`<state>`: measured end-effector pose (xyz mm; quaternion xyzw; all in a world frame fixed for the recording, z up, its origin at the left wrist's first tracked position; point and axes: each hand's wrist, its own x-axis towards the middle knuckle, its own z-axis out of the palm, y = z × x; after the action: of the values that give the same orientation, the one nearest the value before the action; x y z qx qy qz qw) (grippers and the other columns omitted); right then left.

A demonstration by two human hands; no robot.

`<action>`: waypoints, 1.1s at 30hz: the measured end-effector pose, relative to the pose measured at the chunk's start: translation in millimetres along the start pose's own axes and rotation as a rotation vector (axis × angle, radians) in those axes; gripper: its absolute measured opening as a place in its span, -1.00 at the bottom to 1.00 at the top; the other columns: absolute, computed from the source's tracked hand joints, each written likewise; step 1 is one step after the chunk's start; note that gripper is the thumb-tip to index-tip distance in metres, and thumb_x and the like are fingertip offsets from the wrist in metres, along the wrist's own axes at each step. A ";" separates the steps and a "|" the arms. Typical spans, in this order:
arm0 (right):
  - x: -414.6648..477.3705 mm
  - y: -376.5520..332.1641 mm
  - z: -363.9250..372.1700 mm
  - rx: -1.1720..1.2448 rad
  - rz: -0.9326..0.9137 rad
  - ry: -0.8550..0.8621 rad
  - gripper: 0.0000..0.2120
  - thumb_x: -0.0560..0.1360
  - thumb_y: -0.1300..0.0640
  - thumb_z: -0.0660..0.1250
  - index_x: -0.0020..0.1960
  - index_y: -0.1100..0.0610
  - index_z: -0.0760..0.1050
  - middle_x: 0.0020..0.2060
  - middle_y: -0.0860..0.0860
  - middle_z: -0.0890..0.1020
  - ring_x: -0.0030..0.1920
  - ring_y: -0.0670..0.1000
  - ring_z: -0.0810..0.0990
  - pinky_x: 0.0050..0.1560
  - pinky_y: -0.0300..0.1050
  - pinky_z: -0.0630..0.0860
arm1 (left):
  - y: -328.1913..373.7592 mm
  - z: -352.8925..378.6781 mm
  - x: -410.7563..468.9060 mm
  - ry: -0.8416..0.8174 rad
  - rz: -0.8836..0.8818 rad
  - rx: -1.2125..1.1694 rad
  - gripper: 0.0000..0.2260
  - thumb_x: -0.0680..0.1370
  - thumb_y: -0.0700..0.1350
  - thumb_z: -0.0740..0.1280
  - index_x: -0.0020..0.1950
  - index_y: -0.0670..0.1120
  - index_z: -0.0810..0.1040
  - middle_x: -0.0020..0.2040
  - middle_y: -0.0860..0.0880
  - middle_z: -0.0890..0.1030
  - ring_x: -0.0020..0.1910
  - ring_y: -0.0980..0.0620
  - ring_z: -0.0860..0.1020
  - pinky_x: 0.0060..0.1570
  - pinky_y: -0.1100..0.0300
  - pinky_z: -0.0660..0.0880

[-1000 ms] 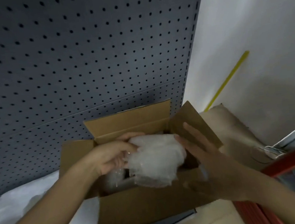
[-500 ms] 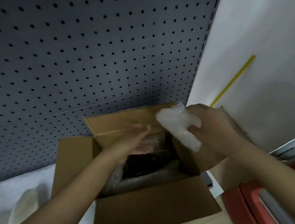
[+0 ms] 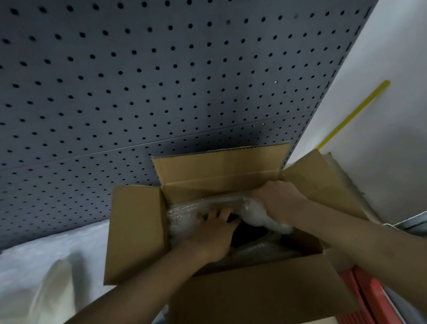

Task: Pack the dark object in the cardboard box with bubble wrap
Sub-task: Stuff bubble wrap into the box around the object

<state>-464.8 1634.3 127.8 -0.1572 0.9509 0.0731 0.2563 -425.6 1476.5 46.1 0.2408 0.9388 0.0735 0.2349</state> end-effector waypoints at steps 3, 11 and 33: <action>20.7 7.0 21.1 0.018 0.047 -0.002 -0.79 0.54 0.17 0.20 0.09 0.17 0.55 0.06 0.09 0.63 0.04 0.09 0.62 0.00 -0.09 0.53 | 0.9 2.0 3.4 0.005 0.002 0.005 -0.45 0.56 -0.10 0.30 0.52 0.03 0.21 0.54 -0.08 0.06 0.49 -0.22 0.09 0.46 -0.21 0.07; 57.9 13.2 63.6 -0.080 -0.109 -0.011 -0.56 0.50 0.27 0.28 0.37 0.10 0.36 0.33 0.12 0.42 0.32 0.18 0.38 0.16 0.03 0.49 | -5.6 1.1 6.3 -0.035 0.047 0.000 -0.44 0.55 -0.06 0.33 0.52 0.01 0.22 0.51 -0.10 0.08 0.45 -0.22 0.15 0.45 -0.17 0.11; 12.8 20.6 47.8 0.140 0.102 0.210 -0.49 0.46 0.23 0.31 0.39 0.10 0.29 0.28 0.11 0.47 0.26 0.13 0.44 0.13 0.02 0.54 | -2.6 -10.8 1.0 -0.101 0.074 -0.023 -0.42 0.55 -0.10 0.30 0.53 0.01 0.16 0.55 -0.08 0.01 0.47 -0.25 0.12 0.47 -0.09 0.12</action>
<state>-460.0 1660.8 81.4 -0.0973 0.9821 0.0026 0.1614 -432.7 1474.4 54.5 0.2761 0.9154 0.0805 0.2818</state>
